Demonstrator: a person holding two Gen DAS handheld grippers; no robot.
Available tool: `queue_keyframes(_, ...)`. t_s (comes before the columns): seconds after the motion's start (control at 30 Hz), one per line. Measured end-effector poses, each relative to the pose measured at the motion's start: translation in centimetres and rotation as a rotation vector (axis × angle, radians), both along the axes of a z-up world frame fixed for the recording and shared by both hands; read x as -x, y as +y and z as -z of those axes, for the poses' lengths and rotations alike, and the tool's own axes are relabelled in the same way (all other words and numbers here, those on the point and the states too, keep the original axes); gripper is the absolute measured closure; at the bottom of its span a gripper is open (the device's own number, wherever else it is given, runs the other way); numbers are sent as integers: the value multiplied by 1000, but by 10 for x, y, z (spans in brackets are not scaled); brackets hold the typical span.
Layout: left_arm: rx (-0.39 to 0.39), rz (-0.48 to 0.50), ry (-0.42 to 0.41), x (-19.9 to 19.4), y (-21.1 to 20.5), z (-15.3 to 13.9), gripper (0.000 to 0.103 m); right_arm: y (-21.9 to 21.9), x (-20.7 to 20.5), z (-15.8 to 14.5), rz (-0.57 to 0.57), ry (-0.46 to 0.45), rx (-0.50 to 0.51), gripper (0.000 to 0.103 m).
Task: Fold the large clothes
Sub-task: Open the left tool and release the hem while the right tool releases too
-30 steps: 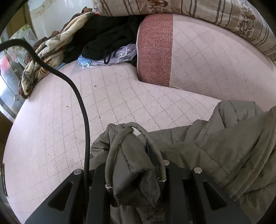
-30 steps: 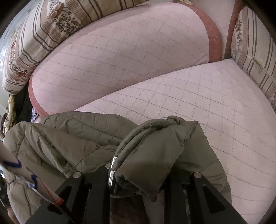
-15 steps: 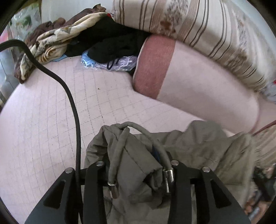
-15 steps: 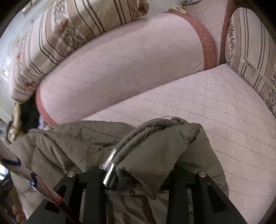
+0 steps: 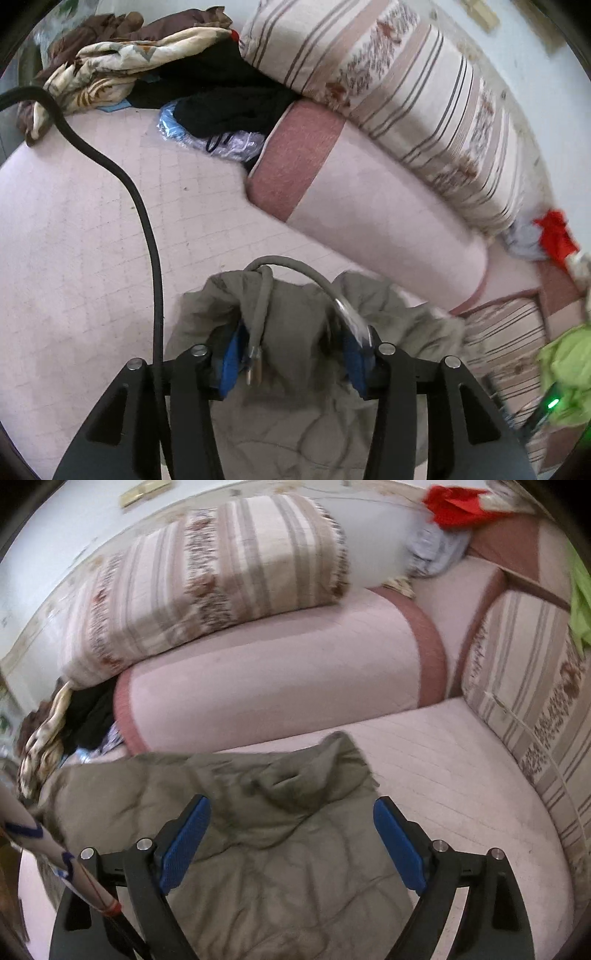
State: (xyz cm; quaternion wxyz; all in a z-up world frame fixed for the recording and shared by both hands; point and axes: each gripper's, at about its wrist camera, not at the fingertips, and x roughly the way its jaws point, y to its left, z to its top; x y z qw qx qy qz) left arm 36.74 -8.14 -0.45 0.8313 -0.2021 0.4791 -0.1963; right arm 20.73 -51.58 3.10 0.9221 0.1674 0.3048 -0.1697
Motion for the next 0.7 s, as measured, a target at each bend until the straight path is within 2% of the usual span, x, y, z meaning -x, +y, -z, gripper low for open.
queue_keyframes(0.1,31,-39,-57,0,17,-22,51,21,-2,-2,-53,-7,29,10)
queue_keyframes(0.2,-66,-65,-135,10,23,-43,47,39,-2,-2,-95,-19,47,10)
queue_keyframes(0.3,-232,-35,-206,27,2,-42,45,57,-8,1,-140,-25,65,10)
queue_keyframes(0.4,-351,41,-255,38,-28,-26,45,75,-20,9,-178,-11,95,14)
queue_keyframes(0.47,-419,127,-267,43,-60,-5,45,86,-35,19,-192,15,136,16)
queue_keyframes(0.6,-471,233,-242,36,-104,36,45,95,-68,40,-207,77,180,17)
queue_keyframes(0.7,-524,231,-195,16,-122,65,45,88,-95,60,-195,134,183,17)
